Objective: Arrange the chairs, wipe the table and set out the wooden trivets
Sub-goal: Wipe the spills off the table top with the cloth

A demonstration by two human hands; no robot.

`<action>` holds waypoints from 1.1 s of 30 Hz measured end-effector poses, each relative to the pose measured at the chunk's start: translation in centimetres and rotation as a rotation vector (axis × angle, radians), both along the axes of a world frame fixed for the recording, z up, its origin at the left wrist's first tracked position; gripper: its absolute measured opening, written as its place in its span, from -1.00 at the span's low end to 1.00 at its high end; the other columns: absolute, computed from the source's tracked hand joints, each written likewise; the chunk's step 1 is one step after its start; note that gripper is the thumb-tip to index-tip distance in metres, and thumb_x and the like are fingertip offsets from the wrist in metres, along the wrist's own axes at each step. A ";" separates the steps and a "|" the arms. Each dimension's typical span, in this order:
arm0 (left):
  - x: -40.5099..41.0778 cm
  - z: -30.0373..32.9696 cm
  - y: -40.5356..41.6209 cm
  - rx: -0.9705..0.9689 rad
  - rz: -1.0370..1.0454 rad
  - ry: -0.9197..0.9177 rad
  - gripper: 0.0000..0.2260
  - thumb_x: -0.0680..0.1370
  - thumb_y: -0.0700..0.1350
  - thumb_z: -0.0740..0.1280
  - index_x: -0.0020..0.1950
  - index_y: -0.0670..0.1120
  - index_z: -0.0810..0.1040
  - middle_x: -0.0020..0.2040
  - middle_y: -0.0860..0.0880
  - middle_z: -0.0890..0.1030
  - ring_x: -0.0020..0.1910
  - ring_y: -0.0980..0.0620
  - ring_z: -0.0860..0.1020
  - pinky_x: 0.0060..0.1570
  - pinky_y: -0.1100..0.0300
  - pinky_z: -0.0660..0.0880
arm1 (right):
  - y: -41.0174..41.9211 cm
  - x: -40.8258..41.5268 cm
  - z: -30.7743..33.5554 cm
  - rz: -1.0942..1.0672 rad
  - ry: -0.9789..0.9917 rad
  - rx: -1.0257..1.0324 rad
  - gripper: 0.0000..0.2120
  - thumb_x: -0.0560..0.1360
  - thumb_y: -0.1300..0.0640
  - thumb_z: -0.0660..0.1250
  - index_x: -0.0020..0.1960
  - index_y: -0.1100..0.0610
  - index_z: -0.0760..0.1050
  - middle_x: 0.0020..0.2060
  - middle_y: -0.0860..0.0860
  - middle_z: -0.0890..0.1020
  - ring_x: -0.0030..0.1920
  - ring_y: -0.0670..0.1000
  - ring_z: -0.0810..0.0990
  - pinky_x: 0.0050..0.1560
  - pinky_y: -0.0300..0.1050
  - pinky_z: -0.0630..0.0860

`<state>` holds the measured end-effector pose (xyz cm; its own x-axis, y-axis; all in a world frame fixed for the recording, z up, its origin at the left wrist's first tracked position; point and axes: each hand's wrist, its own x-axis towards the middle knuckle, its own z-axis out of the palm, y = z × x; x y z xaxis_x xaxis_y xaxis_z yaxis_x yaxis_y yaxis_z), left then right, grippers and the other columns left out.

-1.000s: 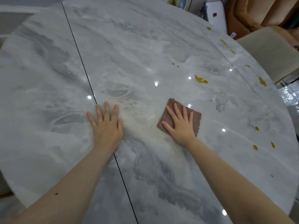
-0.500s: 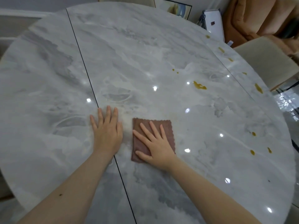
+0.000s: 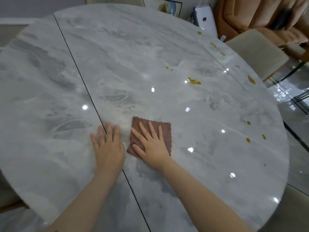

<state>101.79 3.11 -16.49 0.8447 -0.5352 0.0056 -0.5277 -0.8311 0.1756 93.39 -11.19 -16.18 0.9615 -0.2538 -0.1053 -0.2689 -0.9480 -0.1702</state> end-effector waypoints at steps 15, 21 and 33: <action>-6.3 3.3 0.6 -0.021 -0.394 0.188 -0.51 0.47 -0.07 0.01 0.19 -0.26 0.57 0.20 -0.25 0.57 0.19 -0.25 0.54 0.26 -0.10 0.38 | -2.7 -13.4 5.9 -1.006 -0.688 1.173 -0.72 0.64 0.07 0.14 0.29 0.12 0.45 0.24 0.07 0.55 0.15 0.03 0.53 0.06 -0.26 0.49; -10.9 7.5 -3.5 -0.324 -0.442 0.558 -0.60 0.63 -0.12 0.12 0.45 -0.20 0.31 0.40 -0.18 0.40 0.38 -0.11 0.35 0.36 0.14 0.22 | 1.3 -17.5 9.3 -0.983 -0.964 1.997 -0.51 0.61 -0.18 0.05 0.35 0.08 0.47 0.32 0.07 0.49 0.25 0.08 0.50 0.36 0.08 0.33; -28.8 16.0 -11.1 -0.489 -0.731 0.974 -0.86 0.60 -0.09 0.23 -0.02 -0.12 0.54 -0.12 -0.07 0.61 -0.10 -0.09 0.60 0.04 -0.03 0.54 | 1.8 -35.7 18.4 -0.871 -1.375 1.914 -0.20 0.24 -0.10 0.58 0.34 0.27 0.45 0.32 0.22 0.47 0.29 0.18 0.50 0.35 0.12 0.37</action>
